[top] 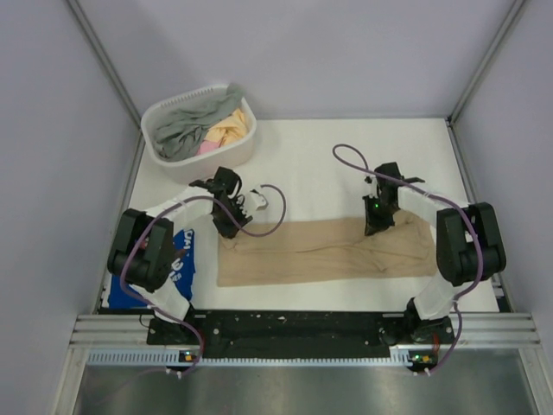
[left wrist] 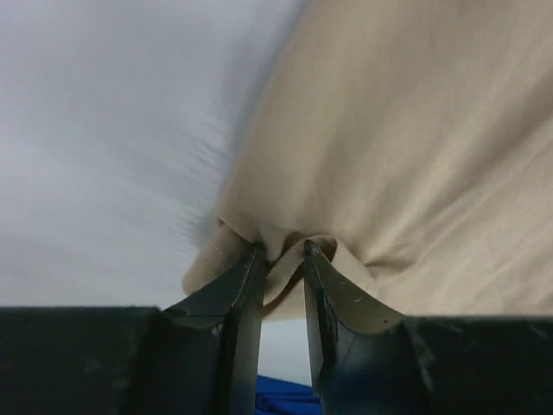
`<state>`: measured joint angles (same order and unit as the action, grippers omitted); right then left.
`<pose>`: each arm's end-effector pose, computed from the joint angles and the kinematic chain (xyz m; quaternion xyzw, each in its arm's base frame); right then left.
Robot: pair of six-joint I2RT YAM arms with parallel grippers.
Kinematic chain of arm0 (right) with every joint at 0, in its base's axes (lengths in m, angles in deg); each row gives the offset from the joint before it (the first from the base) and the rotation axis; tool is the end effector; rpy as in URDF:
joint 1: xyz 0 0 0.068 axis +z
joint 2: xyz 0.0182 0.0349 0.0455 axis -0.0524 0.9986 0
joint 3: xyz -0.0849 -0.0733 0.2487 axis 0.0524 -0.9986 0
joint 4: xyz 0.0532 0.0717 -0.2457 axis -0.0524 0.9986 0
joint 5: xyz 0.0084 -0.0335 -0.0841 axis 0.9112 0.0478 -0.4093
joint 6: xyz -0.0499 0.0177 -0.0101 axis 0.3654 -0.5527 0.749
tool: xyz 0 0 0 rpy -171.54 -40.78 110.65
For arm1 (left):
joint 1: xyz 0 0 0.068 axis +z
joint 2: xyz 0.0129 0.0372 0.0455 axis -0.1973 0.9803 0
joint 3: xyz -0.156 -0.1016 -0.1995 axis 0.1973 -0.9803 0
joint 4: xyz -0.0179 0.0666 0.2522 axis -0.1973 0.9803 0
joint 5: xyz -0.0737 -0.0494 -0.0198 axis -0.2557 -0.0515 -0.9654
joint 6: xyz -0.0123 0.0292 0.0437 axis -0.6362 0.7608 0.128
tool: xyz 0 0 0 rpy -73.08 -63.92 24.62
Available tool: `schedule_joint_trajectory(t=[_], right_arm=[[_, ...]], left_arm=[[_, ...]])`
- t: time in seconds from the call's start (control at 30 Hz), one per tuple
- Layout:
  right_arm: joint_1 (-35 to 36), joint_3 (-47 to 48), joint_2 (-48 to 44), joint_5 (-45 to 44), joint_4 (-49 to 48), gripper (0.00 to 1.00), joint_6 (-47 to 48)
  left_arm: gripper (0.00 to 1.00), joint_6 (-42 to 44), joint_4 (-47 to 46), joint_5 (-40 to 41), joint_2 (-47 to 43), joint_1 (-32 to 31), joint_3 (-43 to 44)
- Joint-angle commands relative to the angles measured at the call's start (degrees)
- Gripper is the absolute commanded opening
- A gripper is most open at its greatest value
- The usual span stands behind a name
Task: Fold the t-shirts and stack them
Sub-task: Fold the other side of the tshirt into a rectangle
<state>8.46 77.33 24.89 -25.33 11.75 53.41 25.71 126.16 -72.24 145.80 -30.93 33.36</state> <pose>0.2975 0.0664 0.1671 -0.0407 0.9855 0.1050 0.1273 0.2956 -0.1125 0.1790 0.4833 0.8582 -0.0769 0.1548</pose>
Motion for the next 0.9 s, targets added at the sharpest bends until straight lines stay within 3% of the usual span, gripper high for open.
schedule_joint_trajectory(t=[0.0, 0.13, 0.43, 0.57, 0.7, 0.77, 0.87], right_arm=[[0.1, -2.0, -2.6, -2.6, 0.4, 0.08, -3.3], [0.1, -3.1, -4.7, -2.7, 2.1, 0.08, -3.9], [0.1, -7.1, -13.3, -1.0, 6.0, 0.1, -6.9], [0.1, -6.7, -16.5, 3.0, 8.9, 0.12, -8.0], [0.1, -4.5, -19.0, 2.4, 12.1, 0.22, -8.4], [0.0, -3.3, -19.6, -2.2, 12.0, 0.34, -8.8], [-0.2, -1.7, -18.6, -8.4, 11.1, 0.4, -9.7]], left_arm=[[0.29, 3.9, 3.3, 3.2, -6.0, 1.6, -6.5], [0.31, 4.3, 5.6, 3.5, -8.7, 3.5, -8.3], [0.47, 8.7, 12.1, 6.0, -13.1, 5.0, -8.0], [0.51, 9.5, 16.4, 1.6, -15.2, 5.0, -5.0], [0.59, 11.3, 17.9, -7.6, -17.5, 4.8, -2.8], [0.61, 13.4, 16.7, -8.9, -17.9, 4.7, -3.2], [0.65, 17.9, 15.7, -9.7, -17.5, 4.1, -3.5]])
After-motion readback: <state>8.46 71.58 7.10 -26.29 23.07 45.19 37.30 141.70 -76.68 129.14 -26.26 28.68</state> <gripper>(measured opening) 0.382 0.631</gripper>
